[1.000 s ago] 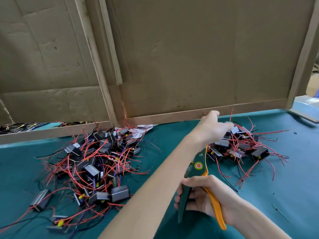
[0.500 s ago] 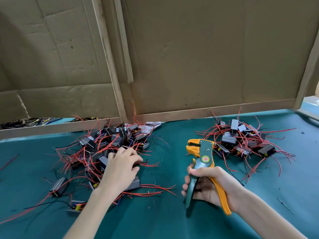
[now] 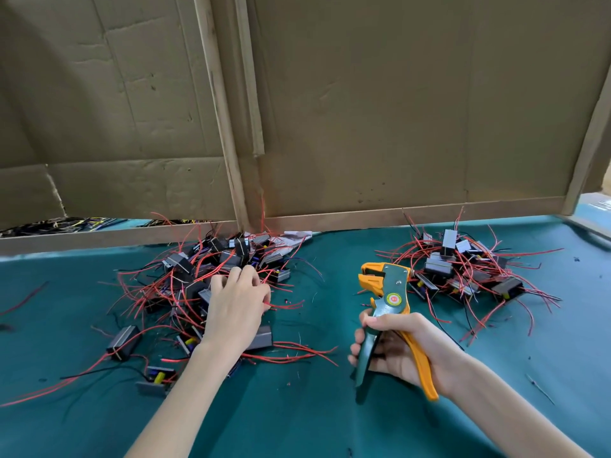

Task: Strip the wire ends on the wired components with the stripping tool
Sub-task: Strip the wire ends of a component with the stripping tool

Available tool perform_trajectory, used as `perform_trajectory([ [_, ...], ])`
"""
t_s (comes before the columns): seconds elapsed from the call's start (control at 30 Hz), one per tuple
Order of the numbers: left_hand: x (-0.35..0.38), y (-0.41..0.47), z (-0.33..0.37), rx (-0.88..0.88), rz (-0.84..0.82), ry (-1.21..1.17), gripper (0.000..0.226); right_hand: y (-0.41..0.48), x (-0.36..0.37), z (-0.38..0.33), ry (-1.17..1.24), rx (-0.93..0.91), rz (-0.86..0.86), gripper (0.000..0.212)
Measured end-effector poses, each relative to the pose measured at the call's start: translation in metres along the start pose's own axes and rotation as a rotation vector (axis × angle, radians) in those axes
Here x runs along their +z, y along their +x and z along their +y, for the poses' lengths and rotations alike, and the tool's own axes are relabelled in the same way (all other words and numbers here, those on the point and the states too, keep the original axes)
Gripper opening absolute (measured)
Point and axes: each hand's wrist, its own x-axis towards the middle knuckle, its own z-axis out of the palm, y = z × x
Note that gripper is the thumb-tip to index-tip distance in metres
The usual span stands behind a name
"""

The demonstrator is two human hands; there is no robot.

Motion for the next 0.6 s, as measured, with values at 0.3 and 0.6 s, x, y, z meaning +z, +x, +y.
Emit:
perform_trajectory([
  [0.3,-0.029,0.003,0.005,-0.299,0.437,-0.847,0.009,-0.001,-0.001,0.001,-0.004,-0.016,-0.001,0.010],
  [0.6,-0.041,-0.005,0.016,-0.429,0.297,-1.845,0.014,-0.001,-0.002,0.002,0.024,-0.045,-0.005,0.009],
])
